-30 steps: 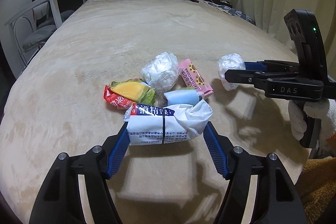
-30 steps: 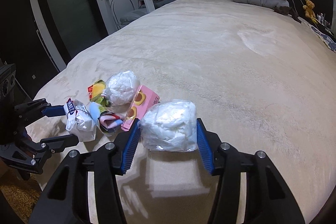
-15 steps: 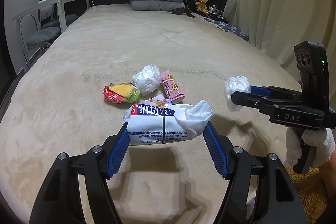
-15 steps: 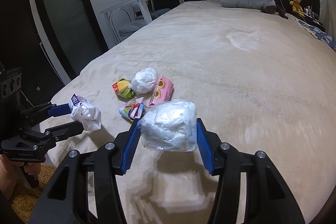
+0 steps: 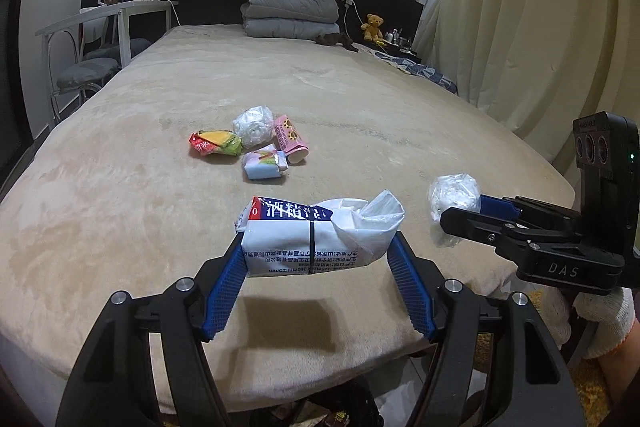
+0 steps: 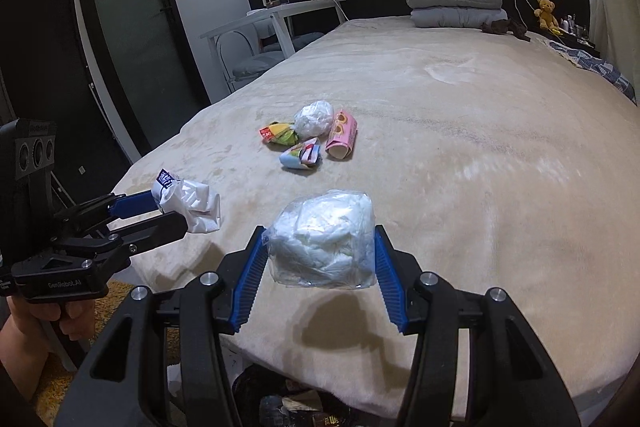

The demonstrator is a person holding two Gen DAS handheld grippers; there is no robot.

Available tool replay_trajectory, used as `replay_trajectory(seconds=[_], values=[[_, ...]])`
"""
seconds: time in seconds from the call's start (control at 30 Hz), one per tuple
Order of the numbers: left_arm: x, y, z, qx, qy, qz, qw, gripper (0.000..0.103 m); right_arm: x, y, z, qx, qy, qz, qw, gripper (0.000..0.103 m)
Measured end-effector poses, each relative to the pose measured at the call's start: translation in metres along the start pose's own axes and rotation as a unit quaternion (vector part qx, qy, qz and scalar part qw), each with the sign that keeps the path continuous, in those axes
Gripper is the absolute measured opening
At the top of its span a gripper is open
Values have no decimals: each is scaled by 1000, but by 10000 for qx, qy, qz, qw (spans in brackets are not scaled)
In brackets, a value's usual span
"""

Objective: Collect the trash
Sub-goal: 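Carry the printed bag and white plastic bag down over the black bin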

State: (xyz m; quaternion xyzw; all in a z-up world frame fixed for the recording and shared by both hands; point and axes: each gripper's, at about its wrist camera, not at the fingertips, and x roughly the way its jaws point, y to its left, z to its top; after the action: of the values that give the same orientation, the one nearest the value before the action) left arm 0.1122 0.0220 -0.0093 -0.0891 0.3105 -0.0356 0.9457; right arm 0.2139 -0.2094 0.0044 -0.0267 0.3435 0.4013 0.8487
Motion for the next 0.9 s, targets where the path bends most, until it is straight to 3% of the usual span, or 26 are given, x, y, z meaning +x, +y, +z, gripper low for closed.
replay_trajectory(seconds=[0.4,0.73,0.9], values=[[-40,-12,-52,-229,-11,-17,9997,68,-27,30,-55,78,43,-38,10000,53],[-49,-16,-89,-421,334,13,9986,68,-32,47,-87,246,211,-46,9995,53],[-44,-16,-107,-568,727,-11,9957,68,-33,54,-102,296,339,-98,9989,53]])
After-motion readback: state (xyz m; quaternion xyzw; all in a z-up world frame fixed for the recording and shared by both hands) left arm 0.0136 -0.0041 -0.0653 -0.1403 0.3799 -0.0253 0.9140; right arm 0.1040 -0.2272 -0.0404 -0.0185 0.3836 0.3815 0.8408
